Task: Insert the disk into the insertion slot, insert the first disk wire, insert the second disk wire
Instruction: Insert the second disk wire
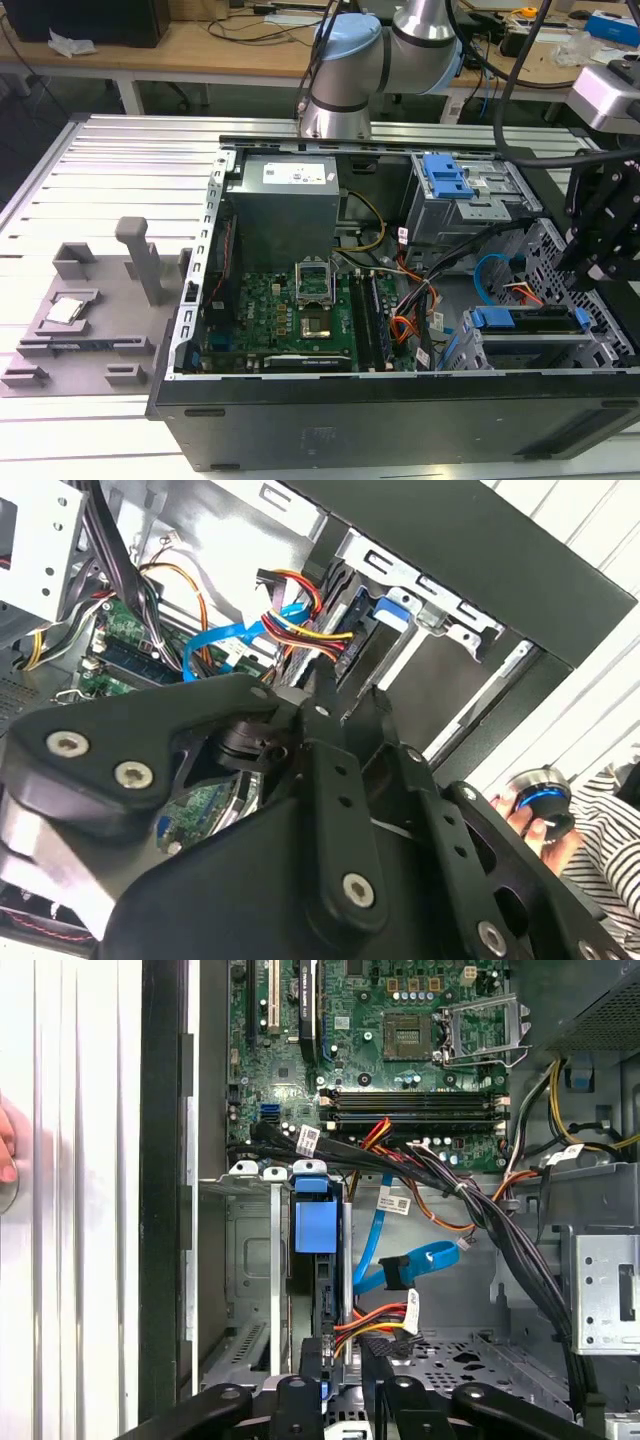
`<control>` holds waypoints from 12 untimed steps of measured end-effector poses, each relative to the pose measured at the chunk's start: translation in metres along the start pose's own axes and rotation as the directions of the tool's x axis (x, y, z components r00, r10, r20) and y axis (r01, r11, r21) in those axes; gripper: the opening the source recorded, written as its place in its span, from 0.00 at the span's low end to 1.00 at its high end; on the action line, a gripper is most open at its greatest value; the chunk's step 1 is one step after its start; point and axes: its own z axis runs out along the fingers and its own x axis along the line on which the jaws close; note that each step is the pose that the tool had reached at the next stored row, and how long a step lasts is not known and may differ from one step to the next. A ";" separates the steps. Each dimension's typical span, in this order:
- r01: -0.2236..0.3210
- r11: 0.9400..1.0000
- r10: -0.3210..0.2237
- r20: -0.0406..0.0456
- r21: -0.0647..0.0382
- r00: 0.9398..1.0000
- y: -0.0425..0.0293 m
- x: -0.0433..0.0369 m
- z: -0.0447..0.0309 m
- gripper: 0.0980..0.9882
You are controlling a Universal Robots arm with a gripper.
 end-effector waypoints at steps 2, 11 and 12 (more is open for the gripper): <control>0.001 1.000 -0.001 0.000 0.000 1.000 0.0019 -0.0137 -0.0002 0.23; 0.016 1.000 -0.016 0.000 0.000 1.000 0.0335 -0.0246 0.0043 0.23; 0.022 1.000 -0.022 -0.001 0.001 1.000 0.0359 -0.0246 0.0057 0.23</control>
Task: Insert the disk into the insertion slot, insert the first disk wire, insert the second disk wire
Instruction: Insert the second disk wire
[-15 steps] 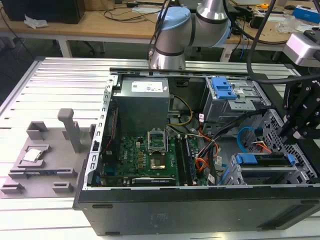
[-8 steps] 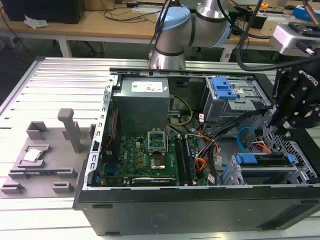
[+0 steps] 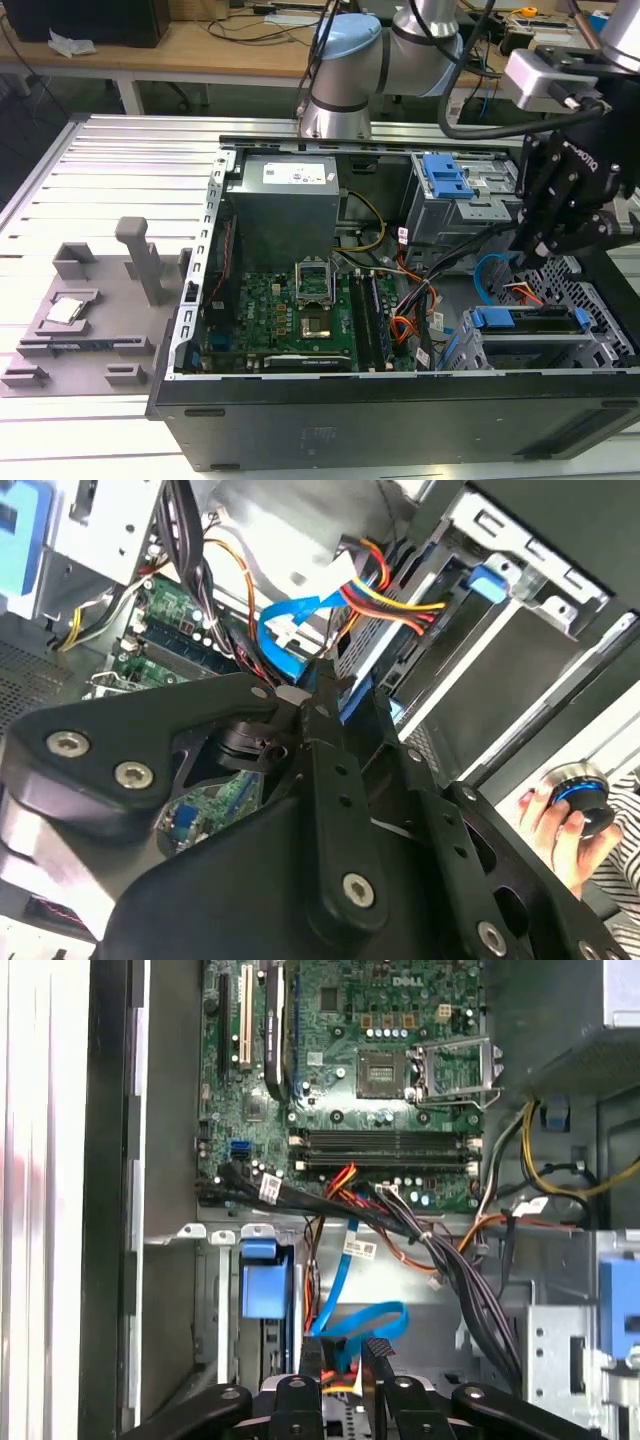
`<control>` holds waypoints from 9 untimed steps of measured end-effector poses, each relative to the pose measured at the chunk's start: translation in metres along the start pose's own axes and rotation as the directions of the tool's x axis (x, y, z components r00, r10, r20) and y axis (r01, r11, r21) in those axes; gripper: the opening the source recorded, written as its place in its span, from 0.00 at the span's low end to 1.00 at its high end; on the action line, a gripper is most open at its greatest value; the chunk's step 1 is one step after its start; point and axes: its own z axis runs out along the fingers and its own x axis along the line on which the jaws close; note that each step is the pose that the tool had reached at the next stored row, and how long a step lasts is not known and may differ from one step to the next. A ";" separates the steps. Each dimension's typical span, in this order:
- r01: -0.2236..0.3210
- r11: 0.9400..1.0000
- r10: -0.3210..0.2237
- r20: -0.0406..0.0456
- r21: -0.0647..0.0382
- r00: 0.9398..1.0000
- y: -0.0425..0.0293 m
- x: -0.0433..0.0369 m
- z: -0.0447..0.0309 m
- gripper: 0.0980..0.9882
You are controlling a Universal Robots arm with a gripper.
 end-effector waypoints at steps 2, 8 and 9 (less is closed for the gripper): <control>0.019 1.000 -0.019 -0.001 0.001 1.000 0.0035 -0.0002 0.0028 0.23; 0.059 0.998 -0.059 -0.015 0.001 0.998 0.0049 -0.0002 0.0051 0.23; 0.059 0.998 -0.059 -0.015 0.001 0.998 0.0050 -0.0002 0.0051 0.23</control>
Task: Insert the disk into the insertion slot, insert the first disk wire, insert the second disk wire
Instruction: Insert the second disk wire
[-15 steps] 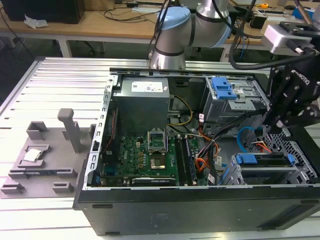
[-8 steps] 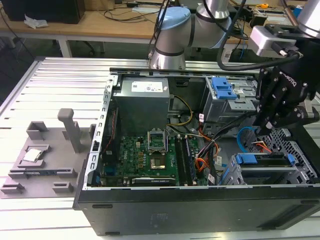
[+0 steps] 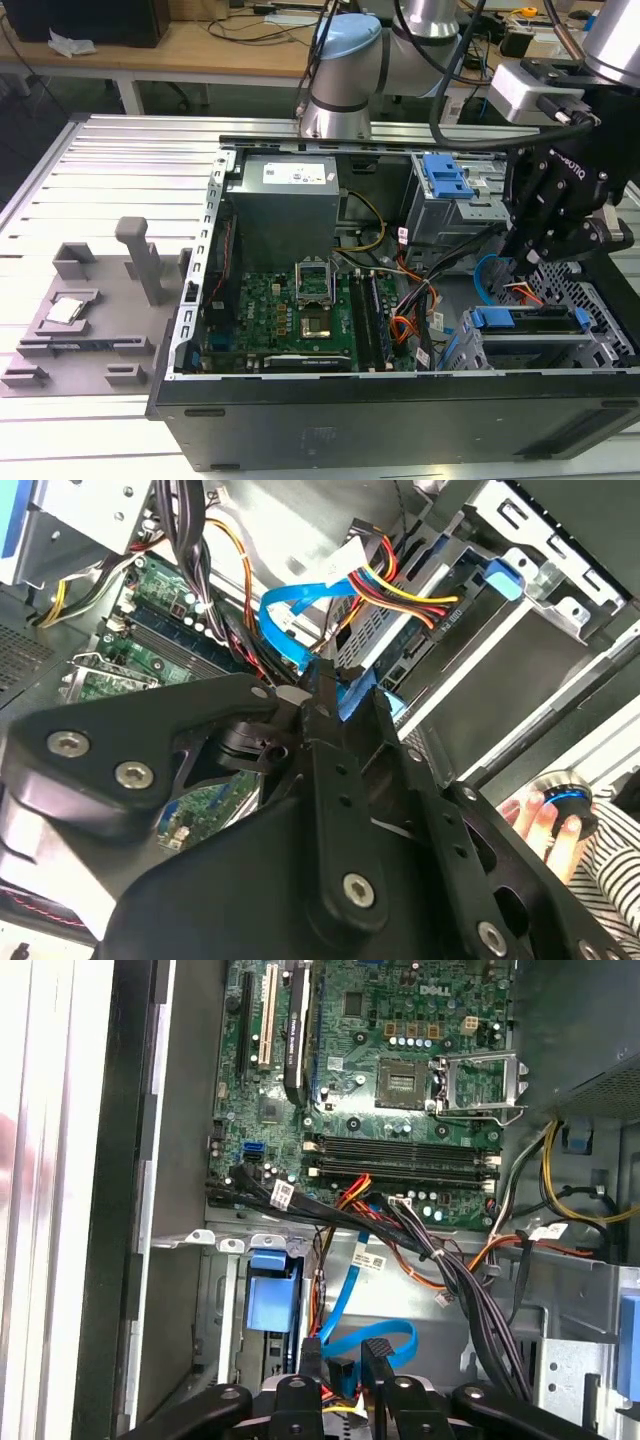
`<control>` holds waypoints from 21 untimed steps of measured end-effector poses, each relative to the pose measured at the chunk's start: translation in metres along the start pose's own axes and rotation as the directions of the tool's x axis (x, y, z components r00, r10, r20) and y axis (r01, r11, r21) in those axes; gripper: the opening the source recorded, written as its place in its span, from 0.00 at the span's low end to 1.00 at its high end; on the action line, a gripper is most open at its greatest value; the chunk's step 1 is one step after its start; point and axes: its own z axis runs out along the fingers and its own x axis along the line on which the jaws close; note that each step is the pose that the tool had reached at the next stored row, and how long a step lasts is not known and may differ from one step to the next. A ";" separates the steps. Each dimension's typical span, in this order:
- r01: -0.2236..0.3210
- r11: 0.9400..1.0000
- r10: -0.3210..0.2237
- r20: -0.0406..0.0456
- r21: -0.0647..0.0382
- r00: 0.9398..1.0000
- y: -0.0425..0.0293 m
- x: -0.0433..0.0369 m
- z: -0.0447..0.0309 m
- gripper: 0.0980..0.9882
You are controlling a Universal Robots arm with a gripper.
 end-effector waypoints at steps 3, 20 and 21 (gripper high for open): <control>0.000 1.000 0.000 -0.001 0.000 1.000 0.0000 0.0000 0.0000 0.14; -0.017 1.000 0.017 0.000 -0.002 1.000 -0.0110 0.0282 0.0188 0.07; -0.020 1.000 0.020 0.000 -0.003 1.000 -0.0119 0.0282 0.0195 0.07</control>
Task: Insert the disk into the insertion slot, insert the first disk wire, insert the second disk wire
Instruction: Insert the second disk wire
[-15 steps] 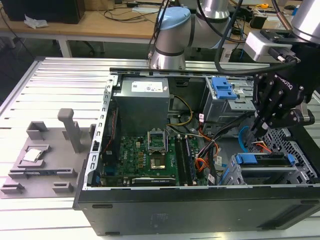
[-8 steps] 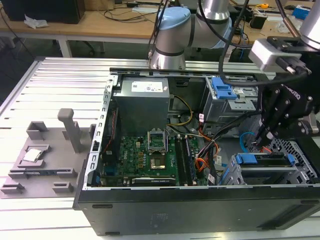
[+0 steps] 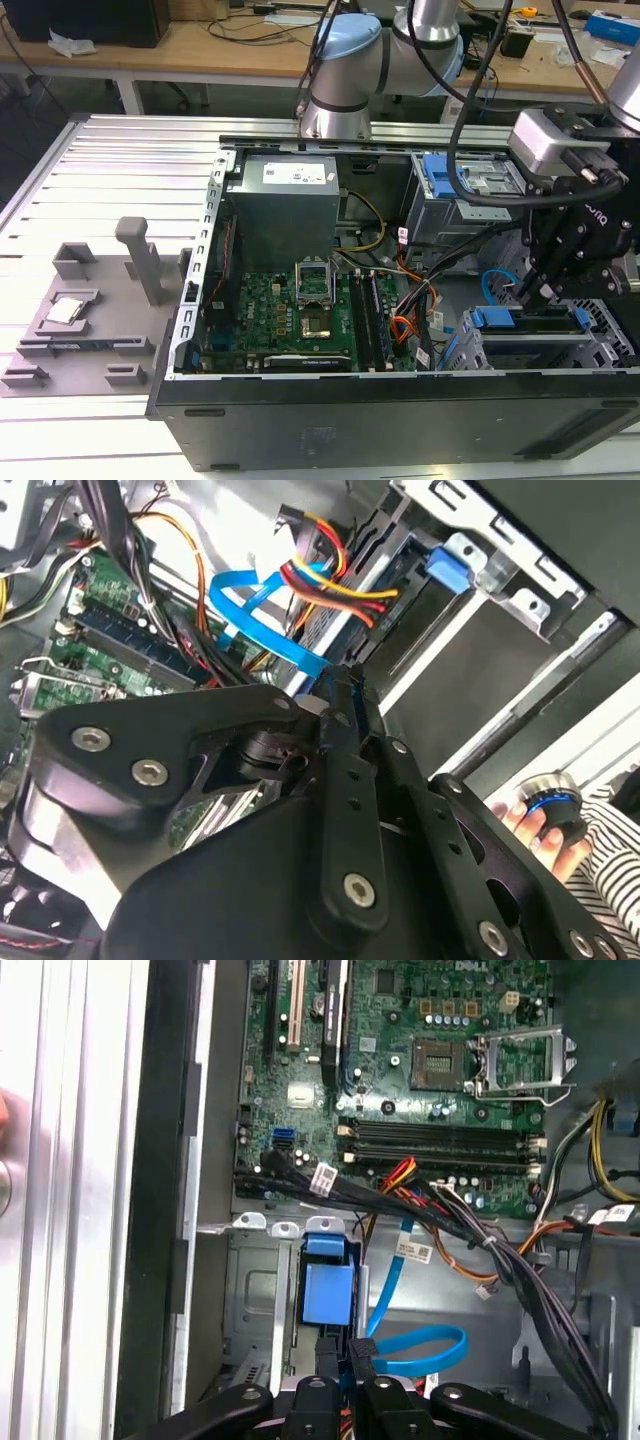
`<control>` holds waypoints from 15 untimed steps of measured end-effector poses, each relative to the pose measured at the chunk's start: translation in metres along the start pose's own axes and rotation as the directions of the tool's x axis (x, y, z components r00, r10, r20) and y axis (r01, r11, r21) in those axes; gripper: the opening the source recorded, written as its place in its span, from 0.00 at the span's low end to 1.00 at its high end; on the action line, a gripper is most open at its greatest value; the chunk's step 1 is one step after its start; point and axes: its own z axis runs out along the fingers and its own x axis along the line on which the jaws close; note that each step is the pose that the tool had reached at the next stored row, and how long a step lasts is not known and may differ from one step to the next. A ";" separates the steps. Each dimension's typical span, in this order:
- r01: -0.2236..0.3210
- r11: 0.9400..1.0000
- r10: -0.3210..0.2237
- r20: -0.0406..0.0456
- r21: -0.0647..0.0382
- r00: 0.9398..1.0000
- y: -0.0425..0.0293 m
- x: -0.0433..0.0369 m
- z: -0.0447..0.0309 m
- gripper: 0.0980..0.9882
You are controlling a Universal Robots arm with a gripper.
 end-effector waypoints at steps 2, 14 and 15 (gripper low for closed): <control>-0.005 1.000 0.005 0.000 0.000 1.000 -0.0023 0.0001 0.0011 0.07; -0.019 1.000 0.019 0.001 -0.002 1.000 -0.0092 -0.0018 0.0079 0.07; -0.019 1.000 0.019 0.001 -0.002 1.000 -0.0092 -0.0018 0.0082 0.07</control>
